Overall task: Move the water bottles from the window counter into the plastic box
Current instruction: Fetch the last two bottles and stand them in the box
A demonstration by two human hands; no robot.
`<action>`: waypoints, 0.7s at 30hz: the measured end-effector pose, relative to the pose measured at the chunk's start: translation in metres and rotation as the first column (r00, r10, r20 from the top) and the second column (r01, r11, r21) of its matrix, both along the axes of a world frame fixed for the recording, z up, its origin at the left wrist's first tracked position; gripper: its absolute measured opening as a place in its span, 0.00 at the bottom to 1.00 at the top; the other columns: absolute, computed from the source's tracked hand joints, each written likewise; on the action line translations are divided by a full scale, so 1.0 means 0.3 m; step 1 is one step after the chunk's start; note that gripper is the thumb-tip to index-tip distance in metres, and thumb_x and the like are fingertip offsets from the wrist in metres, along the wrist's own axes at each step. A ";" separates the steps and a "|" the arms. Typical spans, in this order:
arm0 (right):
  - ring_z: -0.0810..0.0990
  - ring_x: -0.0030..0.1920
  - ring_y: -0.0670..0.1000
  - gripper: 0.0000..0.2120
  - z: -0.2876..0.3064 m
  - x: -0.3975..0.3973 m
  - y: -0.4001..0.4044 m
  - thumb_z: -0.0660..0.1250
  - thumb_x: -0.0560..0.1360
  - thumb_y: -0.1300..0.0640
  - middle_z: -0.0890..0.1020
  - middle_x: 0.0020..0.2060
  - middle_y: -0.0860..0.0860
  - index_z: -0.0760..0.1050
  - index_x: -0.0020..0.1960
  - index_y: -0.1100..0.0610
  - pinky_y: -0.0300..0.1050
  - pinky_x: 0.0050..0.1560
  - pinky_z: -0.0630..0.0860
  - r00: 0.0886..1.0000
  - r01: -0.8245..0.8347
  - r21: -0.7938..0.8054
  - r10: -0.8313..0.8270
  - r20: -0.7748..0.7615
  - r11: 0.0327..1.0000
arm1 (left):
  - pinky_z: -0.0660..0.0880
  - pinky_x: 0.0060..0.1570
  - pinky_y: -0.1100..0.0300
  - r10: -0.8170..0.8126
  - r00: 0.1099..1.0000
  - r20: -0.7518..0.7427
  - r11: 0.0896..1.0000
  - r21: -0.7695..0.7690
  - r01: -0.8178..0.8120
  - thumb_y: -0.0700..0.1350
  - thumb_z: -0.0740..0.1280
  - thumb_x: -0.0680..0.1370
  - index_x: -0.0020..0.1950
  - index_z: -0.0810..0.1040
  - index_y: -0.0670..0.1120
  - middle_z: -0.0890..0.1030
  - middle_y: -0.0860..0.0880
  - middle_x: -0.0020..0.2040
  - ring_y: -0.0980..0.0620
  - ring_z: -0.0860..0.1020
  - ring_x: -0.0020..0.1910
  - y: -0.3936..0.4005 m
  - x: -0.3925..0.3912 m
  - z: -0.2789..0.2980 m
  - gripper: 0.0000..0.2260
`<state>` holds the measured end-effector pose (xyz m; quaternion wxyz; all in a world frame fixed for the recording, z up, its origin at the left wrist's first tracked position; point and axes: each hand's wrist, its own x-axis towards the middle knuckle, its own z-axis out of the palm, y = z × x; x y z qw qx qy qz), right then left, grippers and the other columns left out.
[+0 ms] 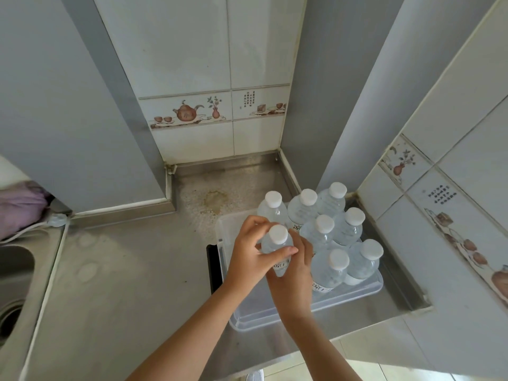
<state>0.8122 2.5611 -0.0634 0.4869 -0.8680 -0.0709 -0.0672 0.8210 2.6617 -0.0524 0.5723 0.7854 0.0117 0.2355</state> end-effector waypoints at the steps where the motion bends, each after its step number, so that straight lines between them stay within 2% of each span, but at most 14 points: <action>1: 0.70 0.67 0.47 0.36 0.001 -0.002 -0.003 0.72 0.70 0.64 0.61 0.64 0.34 0.60 0.71 0.46 0.41 0.52 0.75 1.000 0.000 -0.006 0.000 0.000 1.000 | 0.79 0.42 0.48 0.004 1.000 -0.007 1.000 -0.005 -0.004 0.53 0.80 0.64 0.52 0.83 0.43 0.75 0.51 0.49 0.55 0.77 0.52 0.000 0.004 -0.008 0.21; 4: 0.69 0.67 0.45 0.37 0.002 -0.005 -0.018 0.72 0.71 0.64 0.62 0.65 0.36 0.59 0.72 0.47 0.32 0.51 0.71 1.000 -0.006 0.004 0.006 -0.030 1.000 | 0.80 0.47 0.46 -0.056 0.996 -0.064 0.996 -0.079 0.051 0.54 0.79 0.64 0.57 0.83 0.48 0.74 0.53 0.51 0.54 0.76 0.56 0.008 0.004 -0.010 0.23; 6: 0.68 0.67 0.42 0.37 0.006 -0.009 -0.030 0.72 0.71 0.64 0.66 0.68 0.41 0.59 0.72 0.48 0.23 0.51 0.67 0.998 -0.008 0.025 0.009 -0.064 1.000 | 0.80 0.52 0.45 -0.099 0.989 -0.110 0.988 -0.126 0.085 0.54 0.77 0.67 0.60 0.82 0.51 0.76 0.54 0.54 0.51 0.77 0.59 0.019 -0.003 0.002 0.23; 7: 0.68 0.67 0.43 0.36 0.009 -0.014 -0.036 0.72 0.71 0.64 0.67 0.69 0.44 0.59 0.72 0.48 0.23 0.51 0.66 0.997 -0.008 0.032 0.011 -0.078 0.999 | 0.79 0.56 0.48 -0.098 0.990 -0.103 0.989 -0.120 0.086 0.54 0.75 0.68 0.62 0.81 0.52 0.77 0.54 0.55 0.50 0.76 0.61 0.030 -0.008 0.005 0.22; 10: 0.71 0.66 0.47 0.35 0.021 -0.029 -0.047 0.71 0.72 0.64 0.68 0.70 0.45 0.59 0.72 0.48 0.33 0.52 0.69 0.996 -0.007 0.013 0.009 -0.087 1.000 | 0.74 0.58 0.63 0.014 0.998 -0.055 0.997 -0.081 -0.018 0.52 0.71 0.74 0.63 0.77 0.54 0.76 0.57 0.59 0.53 0.75 0.63 0.075 -0.009 0.001 0.17; 12: 0.74 0.64 0.50 0.34 0.030 -0.035 -0.049 0.72 0.72 0.62 0.69 0.70 0.46 0.60 0.72 0.49 0.37 0.47 0.71 0.998 0.013 -0.059 -0.016 -0.058 0.998 | 0.73 0.54 0.69 0.076 0.987 -0.144 0.988 -0.125 -0.094 0.48 0.70 0.77 0.64 0.74 0.55 0.76 0.55 0.61 0.59 0.75 0.60 0.122 0.006 -0.019 0.15; 13: 0.77 0.61 0.52 0.34 0.032 -0.037 -0.048 0.73 0.71 0.61 0.70 0.70 0.47 0.61 0.72 0.50 0.39 0.44 0.73 0.999 0.027 -0.105 -0.029 -0.025 0.994 | 0.73 0.53 0.69 0.050 0.972 -0.232 0.990 -0.118 -0.079 0.46 0.71 0.77 0.64 0.73 0.55 0.76 0.55 0.61 0.60 0.76 0.59 0.148 0.019 -0.029 0.18; 15: 0.80 0.57 0.54 0.34 0.033 -0.036 -0.044 0.74 0.70 0.58 0.73 0.67 0.50 0.62 0.71 0.51 0.43 0.40 0.77 0.998 0.050 -0.160 -0.044 0.045 0.986 | 0.75 0.53 0.63 -0.054 0.908 -0.415 0.997 0.025 0.070 0.43 0.76 0.72 0.65 0.71 0.56 0.78 0.56 0.58 0.55 0.78 0.58 0.189 0.060 -0.050 0.25; 17: 0.81 0.55 0.55 0.34 0.037 -0.034 -0.037 0.75 0.69 0.56 0.76 0.65 0.51 0.62 0.69 0.50 0.45 0.37 0.79 0.995 0.070 -0.179 -0.056 0.084 0.981 | 0.77 0.54 0.56 -0.090 0.816 -0.570 0.951 0.194 0.241 0.46 0.78 0.68 0.68 0.68 0.55 0.77 0.59 0.56 0.54 0.79 0.55 0.193 0.109 -0.047 0.33; 19: 0.82 0.53 0.56 0.34 0.038 -0.033 -0.034 0.75 0.69 0.55 0.77 0.64 0.51 0.61 0.69 0.49 0.45 0.36 0.79 0.993 0.083 -0.192 -0.065 0.099 0.978 | 0.77 0.52 0.53 -0.067 0.760 -0.646 0.909 0.275 0.313 0.48 0.79 0.66 0.73 0.60 0.55 0.77 0.57 0.55 0.52 0.80 0.52 0.173 0.152 -0.041 0.40; 21: 0.82 0.53 0.56 0.34 0.037 -0.030 -0.034 0.75 0.69 0.55 0.76 0.64 0.50 0.61 0.68 0.48 0.46 0.36 0.79 0.991 0.088 -0.193 -0.066 0.114 0.977 | 0.77 0.49 0.56 -0.053 0.771 -0.635 0.899 0.305 0.313 0.47 0.78 0.67 0.74 0.57 0.55 0.80 0.52 0.55 0.51 0.80 0.51 0.154 0.179 -0.050 0.42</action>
